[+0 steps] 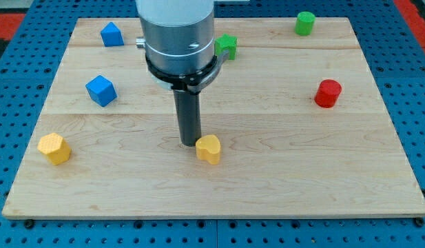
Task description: Move the green star towards the bottom right of the board
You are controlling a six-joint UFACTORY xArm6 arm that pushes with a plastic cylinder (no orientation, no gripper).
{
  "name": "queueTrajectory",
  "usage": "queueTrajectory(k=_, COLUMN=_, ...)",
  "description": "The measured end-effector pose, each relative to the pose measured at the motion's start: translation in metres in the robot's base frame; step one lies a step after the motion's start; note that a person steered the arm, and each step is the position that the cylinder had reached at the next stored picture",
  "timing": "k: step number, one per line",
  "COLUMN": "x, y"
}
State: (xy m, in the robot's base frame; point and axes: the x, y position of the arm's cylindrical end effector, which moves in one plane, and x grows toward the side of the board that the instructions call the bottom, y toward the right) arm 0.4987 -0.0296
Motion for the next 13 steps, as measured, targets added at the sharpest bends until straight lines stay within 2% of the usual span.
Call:
queueTrajectory(k=2, x=0.021, y=0.046)
queueTrajectory(k=3, x=-0.056, y=0.055)
queueTrajectory(k=4, x=-0.12, y=0.104)
queueTrajectory(k=6, x=-0.258, y=0.108)
queueTrajectory(k=7, x=-0.261, y=0.068)
queueTrajectory(k=8, x=-0.243, y=0.035)
queueTrajectory(k=11, x=-0.147, y=0.066)
queueTrajectory(k=13, x=-0.102, y=0.023)
